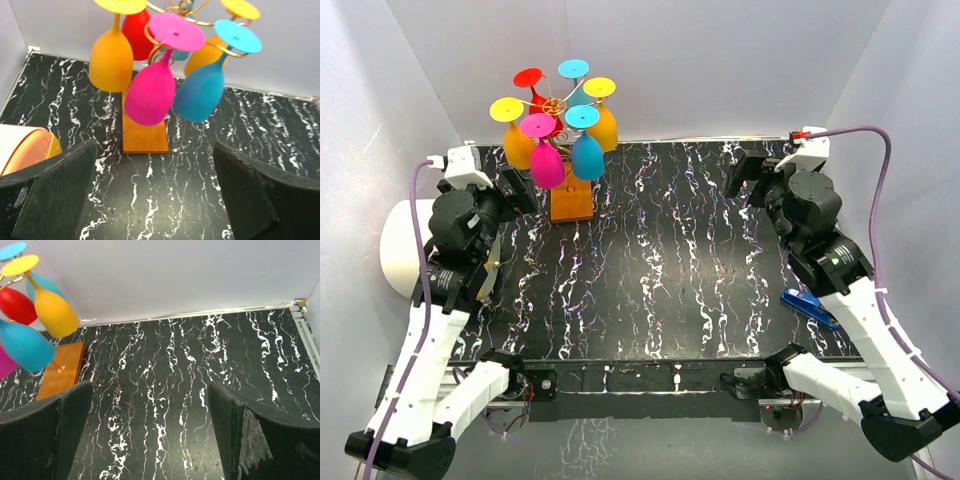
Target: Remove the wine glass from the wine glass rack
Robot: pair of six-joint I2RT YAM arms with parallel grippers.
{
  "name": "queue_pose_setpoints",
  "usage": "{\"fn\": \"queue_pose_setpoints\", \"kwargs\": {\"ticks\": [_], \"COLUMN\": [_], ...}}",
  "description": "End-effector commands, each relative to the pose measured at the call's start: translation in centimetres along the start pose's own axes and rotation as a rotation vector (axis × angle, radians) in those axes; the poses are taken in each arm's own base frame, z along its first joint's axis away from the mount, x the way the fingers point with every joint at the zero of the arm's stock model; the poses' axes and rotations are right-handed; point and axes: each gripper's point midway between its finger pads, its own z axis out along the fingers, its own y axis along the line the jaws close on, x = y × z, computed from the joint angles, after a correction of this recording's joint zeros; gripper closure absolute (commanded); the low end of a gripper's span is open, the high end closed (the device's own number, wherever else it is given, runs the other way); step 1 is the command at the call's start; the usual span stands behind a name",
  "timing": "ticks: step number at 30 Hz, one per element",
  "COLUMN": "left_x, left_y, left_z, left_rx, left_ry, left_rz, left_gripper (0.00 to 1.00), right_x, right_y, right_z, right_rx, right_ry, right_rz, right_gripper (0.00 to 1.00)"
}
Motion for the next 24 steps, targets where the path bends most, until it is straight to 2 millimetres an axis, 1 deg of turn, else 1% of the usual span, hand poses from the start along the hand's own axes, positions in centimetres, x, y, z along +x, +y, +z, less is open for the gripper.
{"fn": "queue_pose_setpoints", "kwargs": {"ticks": [1,6,11,14,17,20,24], "left_x": [-1.3,-1.0,-1.6,-2.0,-2.6,-3.2,-3.6], "left_y": [0.5,0.7,0.5,0.2,0.0,-0.6,-1.3], "left_z": [1.4,2.8,3.1,2.7,2.0,1.1,0.1], "left_rx": [0.003,0.018,0.037,0.047,0.054,0.075,0.094], "left_ry": [-0.071,-0.058,-0.054,-0.032,-0.01,0.022,0.074], "left_rz": [0.02,0.039,0.039,0.033,0.025,0.021,-0.034], "left_gripper": [0.01,0.01,0.01,0.01,0.01,0.01,0.01], "right_x": [-0.7,0.4,0.8,1.2,1.6,2.0,2.9], "right_y": [1.2,1.7,2.2,2.4,3.1,3.9,5.5], "right_z": [1.3,2.8,3.5,3.6,3.6,3.5,3.3], "right_rx": [-0.062,-0.087,-0.117,-0.138,-0.175,-0.225,-0.318], "right_ry": [-0.02,0.016,0.015,0.016,0.015,0.006,0.016], "right_rz": [0.036,0.047,0.064,0.074,0.109,0.155,0.203], "right_gripper": [0.02,0.02,0.02,0.02,0.02,0.02,0.02]}}
